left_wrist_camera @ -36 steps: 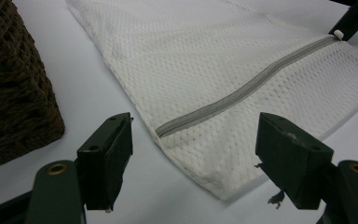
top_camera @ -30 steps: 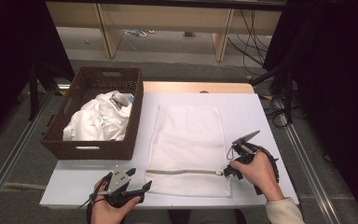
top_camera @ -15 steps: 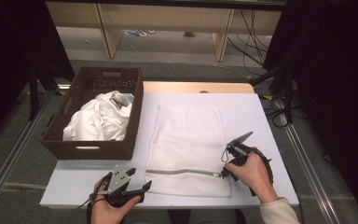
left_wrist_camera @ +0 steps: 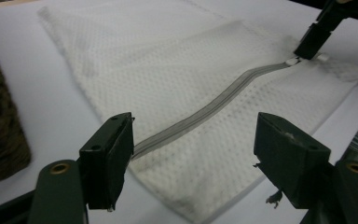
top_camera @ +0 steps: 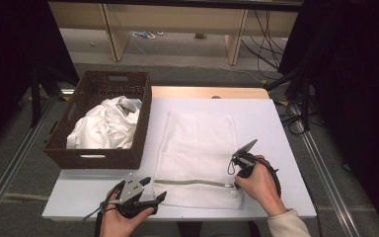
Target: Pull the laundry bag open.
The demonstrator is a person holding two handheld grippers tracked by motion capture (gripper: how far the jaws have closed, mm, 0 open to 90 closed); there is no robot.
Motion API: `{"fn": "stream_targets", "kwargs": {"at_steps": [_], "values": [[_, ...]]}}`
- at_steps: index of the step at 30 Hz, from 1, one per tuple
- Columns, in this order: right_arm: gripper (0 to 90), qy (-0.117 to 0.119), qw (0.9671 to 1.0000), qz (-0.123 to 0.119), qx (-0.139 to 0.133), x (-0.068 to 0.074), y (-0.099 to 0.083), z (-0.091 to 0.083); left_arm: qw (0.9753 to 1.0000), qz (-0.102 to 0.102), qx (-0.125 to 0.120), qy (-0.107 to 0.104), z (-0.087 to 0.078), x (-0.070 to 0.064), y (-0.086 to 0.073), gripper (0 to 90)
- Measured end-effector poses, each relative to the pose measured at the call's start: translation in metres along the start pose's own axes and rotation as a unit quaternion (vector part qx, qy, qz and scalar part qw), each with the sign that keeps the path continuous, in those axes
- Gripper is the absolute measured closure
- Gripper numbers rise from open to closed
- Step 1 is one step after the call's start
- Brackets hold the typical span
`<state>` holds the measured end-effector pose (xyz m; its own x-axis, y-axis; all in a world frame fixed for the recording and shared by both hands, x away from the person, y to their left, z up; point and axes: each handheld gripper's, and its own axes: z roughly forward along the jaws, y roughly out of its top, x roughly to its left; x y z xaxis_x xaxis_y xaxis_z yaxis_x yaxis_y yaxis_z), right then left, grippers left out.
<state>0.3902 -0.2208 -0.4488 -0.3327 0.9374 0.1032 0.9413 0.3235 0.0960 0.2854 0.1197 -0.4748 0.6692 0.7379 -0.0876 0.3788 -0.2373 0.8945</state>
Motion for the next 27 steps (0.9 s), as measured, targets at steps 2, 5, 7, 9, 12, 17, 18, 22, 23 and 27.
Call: {"fn": "stream_targets", "kwargs": {"at_steps": [2, 5, 7, 9, 12, 17, 18, 22, 23, 27], "values": [[86.6, 0.006, 0.9999, -0.010, 0.001, -0.001, 0.000, -0.004, 0.9997, 0.018, 0.007, -0.013, 0.003, -0.001, 0.005, 28.7], [86.6, 0.009, 0.9996, -0.027, -0.006, -0.001, 0.000, -0.013, 0.9987, 0.031, 0.003, -0.040, 0.011, -0.004, 0.014, 29.3], [86.6, 0.010, 0.9997, -0.020, -0.008, 0.002, 0.001, -0.021, 0.9979, 0.029, 0.000, -0.059, 0.018, -0.005, 0.021, 29.7], [86.6, 0.010, 0.9995, -0.027, -0.014, 0.002, 0.001, -0.024, 0.9973, 0.031, -0.003, -0.066, 0.022, -0.006, 0.025, 29.8], [86.5, 0.009, 0.9994, -0.029, -0.017, 0.005, 0.004, -0.035, 0.9944, 0.059, -0.002, -0.087, 0.036, -0.010, 0.039, 31.5], [86.5, 0.010, 0.9979, -0.048, -0.041, 0.004, 0.007, -0.041, 0.9919, 0.069, 0.009, -0.107, 0.058, -0.022, 0.052, 30.9], [86.5, 0.014, 0.9992, -0.026, -0.026, 0.007, 0.006, -0.044, 0.9914, 0.074, 0.012, -0.107, 0.063, -0.024, 0.054, 30.6], [86.5, 0.022, 0.9988, -0.035, -0.027, 0.008, 0.006, -0.045, 0.9879, 0.085, 0.025, -0.128, 0.080, -0.033, 0.059, 29.5], [86.5, 0.023, 0.9988, -0.033, -0.027, 0.009, 0.006, -0.045, 0.9870, 0.089, 0.028, -0.131, 0.084, -0.036, 0.061, 29.4], [86.5, 0.024, 0.9986, -0.038, -0.029, 0.007, 0.006, -0.047, 0.9815, 0.104, 0.034, -0.157, 0.103, -0.046, 0.069, 29.2]]}}
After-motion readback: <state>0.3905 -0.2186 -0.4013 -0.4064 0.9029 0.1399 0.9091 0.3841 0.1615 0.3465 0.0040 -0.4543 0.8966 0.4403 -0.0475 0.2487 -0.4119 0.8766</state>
